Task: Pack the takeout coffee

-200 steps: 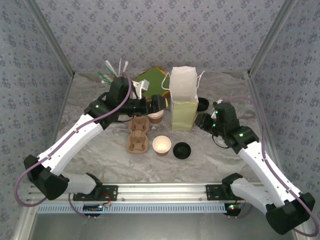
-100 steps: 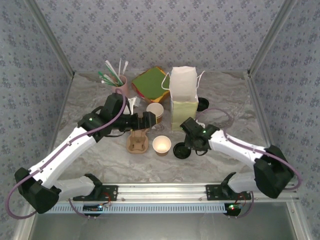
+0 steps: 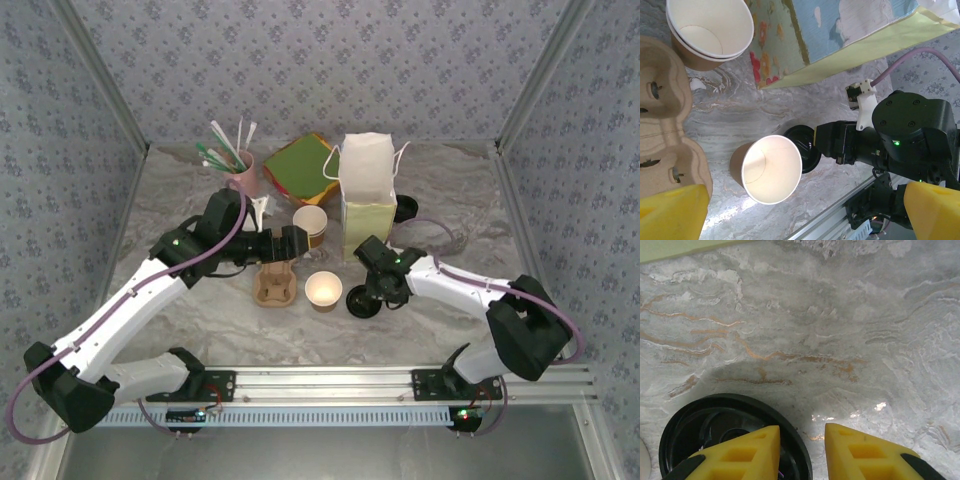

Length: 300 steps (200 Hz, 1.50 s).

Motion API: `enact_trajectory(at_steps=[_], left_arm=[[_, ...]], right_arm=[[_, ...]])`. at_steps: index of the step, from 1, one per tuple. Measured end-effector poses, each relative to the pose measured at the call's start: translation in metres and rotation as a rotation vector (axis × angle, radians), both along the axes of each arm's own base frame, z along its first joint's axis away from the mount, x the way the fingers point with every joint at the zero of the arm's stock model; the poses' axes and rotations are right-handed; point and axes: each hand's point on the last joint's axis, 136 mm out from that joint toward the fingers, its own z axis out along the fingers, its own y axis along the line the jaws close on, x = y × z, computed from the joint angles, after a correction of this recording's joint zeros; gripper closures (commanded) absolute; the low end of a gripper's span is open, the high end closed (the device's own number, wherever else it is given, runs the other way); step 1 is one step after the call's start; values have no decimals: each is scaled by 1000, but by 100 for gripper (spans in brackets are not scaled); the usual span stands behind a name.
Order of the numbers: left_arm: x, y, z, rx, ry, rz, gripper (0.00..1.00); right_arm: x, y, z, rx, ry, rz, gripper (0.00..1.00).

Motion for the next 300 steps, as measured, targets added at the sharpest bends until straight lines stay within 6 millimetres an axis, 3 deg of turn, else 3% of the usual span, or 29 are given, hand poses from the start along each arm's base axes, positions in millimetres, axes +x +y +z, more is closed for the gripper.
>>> enact_trajectory(at_steps=[80, 149, 173, 209, 239, 268, 300], left_arm=[[0, 0, -1, 1, 1, 1, 0], [-3, 3, -8, 11, 13, 1, 0], [-4, 4, -8, 9, 11, 2, 0], [-6, 5, -5, 2, 3, 2, 0], [-6, 5, -4, 1, 0, 2, 0], [-6, 5, -4, 0, 1, 3, 0], [-5, 3, 1, -14, 1, 5, 0]], right_arm=[[-9, -1, -11, 14, 31, -2, 78], [-8, 4, -13, 33, 28, 1, 70], [-9, 7, -13, 38, 29, 10, 75], [-10, 9, -14, 41, 32, 8, 91], [-11, 7, -13, 37, 31, 2, 93], [-12, 3, 8, 64, -12, -1, 95], [-5, -2, 61, 202, -153, -30, 96]])
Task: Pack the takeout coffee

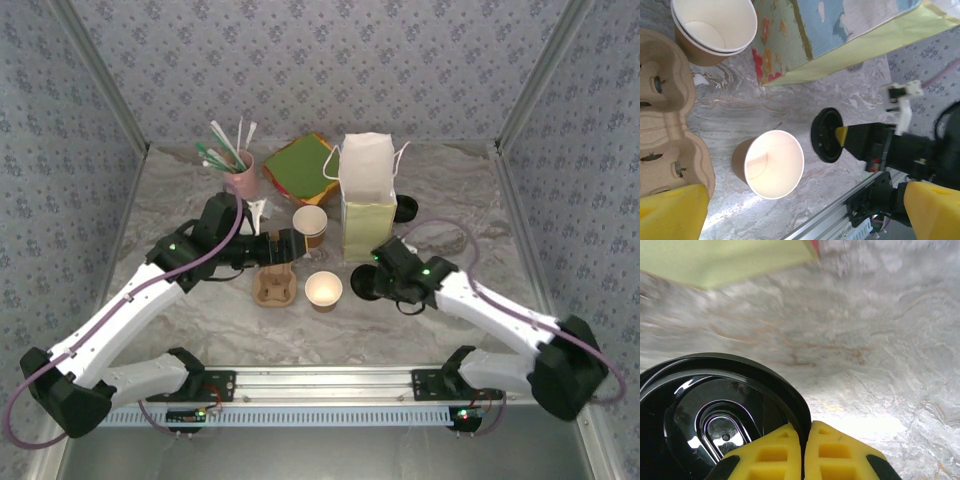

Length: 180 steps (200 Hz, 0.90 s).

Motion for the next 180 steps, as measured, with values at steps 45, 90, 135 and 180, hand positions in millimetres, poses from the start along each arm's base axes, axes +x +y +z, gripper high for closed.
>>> enact_trajectory(at_steps=[45, 90, 135, 180], left_arm=[[14, -19, 49, -144, -39, -17, 1], [29, -46, 101, -340, -65, -57, 4], [43, -68, 132, -508, -37, -88, 8], [54, -72, 162, -660, -17, -95, 9]], right_arm=[[7, -18, 90, 250, -233, -43, 98], [31, -21, 169, 476, -424, -41, 97], [67, 15, 221, 688, -487, 62, 97], [91, 49, 252, 895, -502, 158, 97]])
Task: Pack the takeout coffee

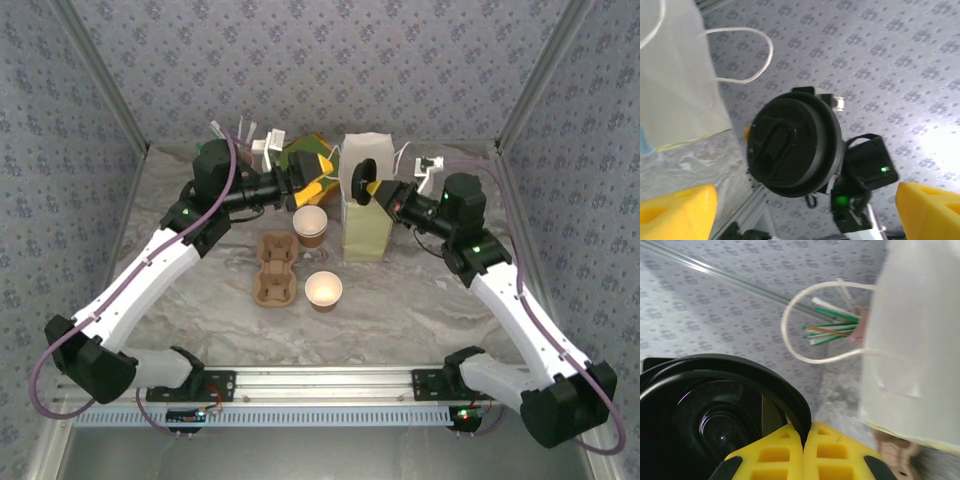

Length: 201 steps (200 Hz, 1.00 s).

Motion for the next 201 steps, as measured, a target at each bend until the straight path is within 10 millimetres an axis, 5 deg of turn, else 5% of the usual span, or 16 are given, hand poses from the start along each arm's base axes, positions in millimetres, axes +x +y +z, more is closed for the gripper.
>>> enact_trajectory(at_steps=[42, 109, 201], left_arm=[[7, -1, 23, -122, 5, -25, 10], [16, -10, 16, -183, 76, -67, 12], [15, -10, 24, -259, 95, -100, 17]], right_arm=[[10, 22, 20, 91, -39, 92, 97], [8, 51, 51, 144, -108, 206, 97], [7, 58, 52, 148, -120, 237, 97]])
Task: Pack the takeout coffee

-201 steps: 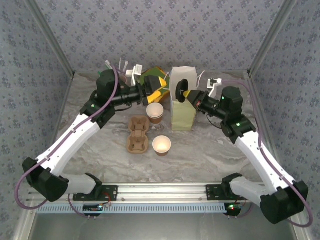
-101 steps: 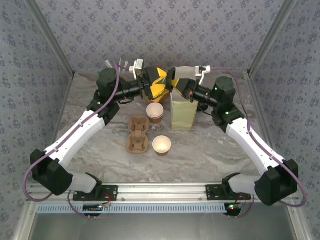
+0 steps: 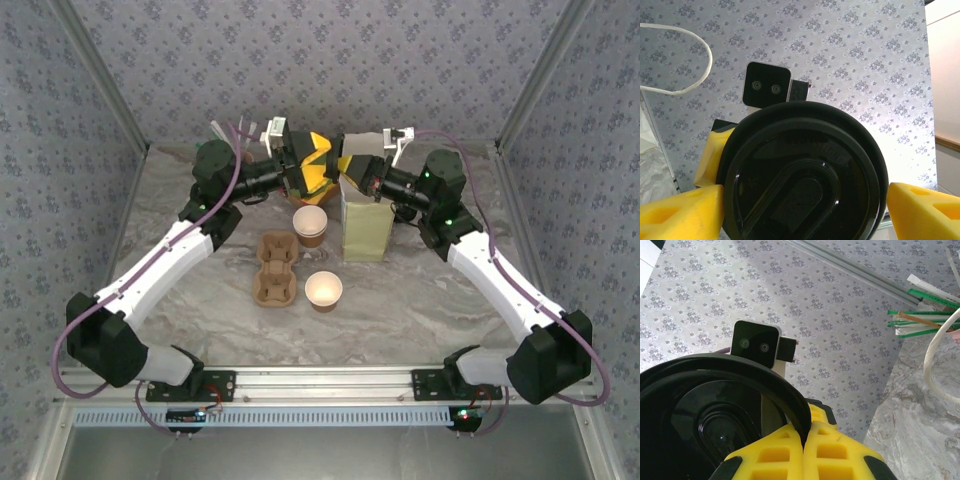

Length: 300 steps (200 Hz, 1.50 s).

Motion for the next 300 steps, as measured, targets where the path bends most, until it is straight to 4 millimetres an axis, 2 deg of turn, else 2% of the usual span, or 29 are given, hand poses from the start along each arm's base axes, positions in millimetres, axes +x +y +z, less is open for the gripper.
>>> enact_trajectory(at_steps=[41, 73, 97, 130, 190, 207, 222, 241, 255, 264, 279, 300], left_arm=[[1, -1, 0, -8, 6, -8, 17], [0, -2, 0, -10, 8, -14, 14], [-1, -2, 1, -11, 4, -17, 17], [0, -3, 0, -14, 2, -22, 16], [3, -3, -2, -13, 4, -22, 29], [3, -3, -3, -10, 7, -21, 33], [3, -3, -4, -7, 3, -22, 33], [3, -3, -5, -3, 6, -22, 33], [4, -3, -7, 5, 4, -19, 33], [5, -2, -9, 14, 6, -14, 32], [6, 0, -15, 41, 9, -3, 32], [5, 5, -25, 99, 4, 16, 31]], right_arm=[[-1, 1, 0, 0, -1, 5, 97], [-1, 2, -1, -1, 0, 11, 97], [-1, 2, -1, 0, -1, 11, 97], [-1, 2, 0, 2, -6, 10, 97], [1, 2, 0, 3, -8, 3, 95], [2, 2, -1, 2, -4, 1, 88], [2, 1, -2, -2, -3, 0, 73], [2, 2, -5, -10, 6, 3, 68], [3, 1, -7, -16, 14, 1, 41], [3, 0, -9, -24, 15, -2, 32], [6, -3, -13, -40, 24, -15, 24], [7, -14, -18, -70, 38, -43, 21]])
